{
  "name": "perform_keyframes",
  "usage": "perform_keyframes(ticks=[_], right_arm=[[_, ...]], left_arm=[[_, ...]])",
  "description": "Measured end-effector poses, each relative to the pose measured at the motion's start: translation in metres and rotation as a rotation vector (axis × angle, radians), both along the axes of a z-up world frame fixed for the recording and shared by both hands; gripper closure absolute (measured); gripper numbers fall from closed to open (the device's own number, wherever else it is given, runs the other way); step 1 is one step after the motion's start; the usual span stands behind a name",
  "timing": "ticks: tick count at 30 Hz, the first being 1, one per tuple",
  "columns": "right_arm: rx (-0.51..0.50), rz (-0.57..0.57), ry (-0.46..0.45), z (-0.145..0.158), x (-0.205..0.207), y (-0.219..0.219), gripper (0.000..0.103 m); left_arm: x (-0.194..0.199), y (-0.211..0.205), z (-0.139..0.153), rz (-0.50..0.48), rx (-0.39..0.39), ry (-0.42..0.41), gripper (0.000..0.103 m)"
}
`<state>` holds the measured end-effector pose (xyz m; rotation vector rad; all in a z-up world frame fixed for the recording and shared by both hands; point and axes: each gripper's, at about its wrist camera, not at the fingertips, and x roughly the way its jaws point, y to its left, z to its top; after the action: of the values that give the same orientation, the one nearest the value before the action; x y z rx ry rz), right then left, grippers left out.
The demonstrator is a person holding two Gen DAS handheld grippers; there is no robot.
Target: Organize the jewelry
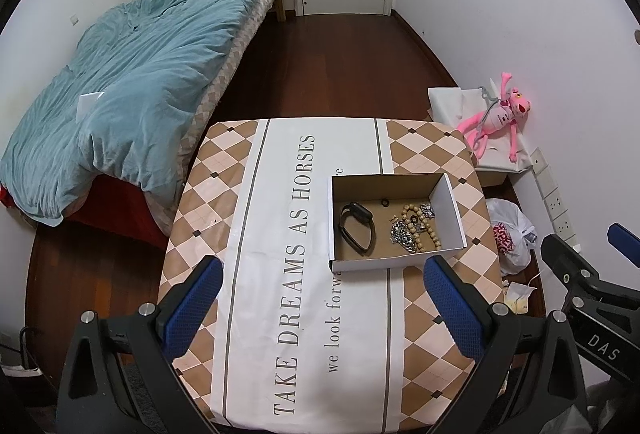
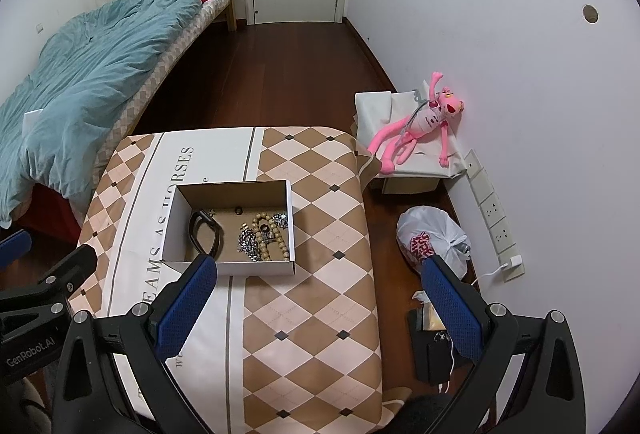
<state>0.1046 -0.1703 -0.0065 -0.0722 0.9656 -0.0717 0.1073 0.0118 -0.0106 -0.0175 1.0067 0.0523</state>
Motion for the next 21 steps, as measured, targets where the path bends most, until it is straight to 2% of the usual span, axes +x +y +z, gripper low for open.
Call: perform_keyframes(ticks=[21], right_arm=[[0.003, -0.001, 0.001, -0.0012, 0.0002, -0.0016, 0.000]], left_arm=[[0.0006, 0.0029, -0.0002, -0.002, 0.013, -0.003, 0.001]])
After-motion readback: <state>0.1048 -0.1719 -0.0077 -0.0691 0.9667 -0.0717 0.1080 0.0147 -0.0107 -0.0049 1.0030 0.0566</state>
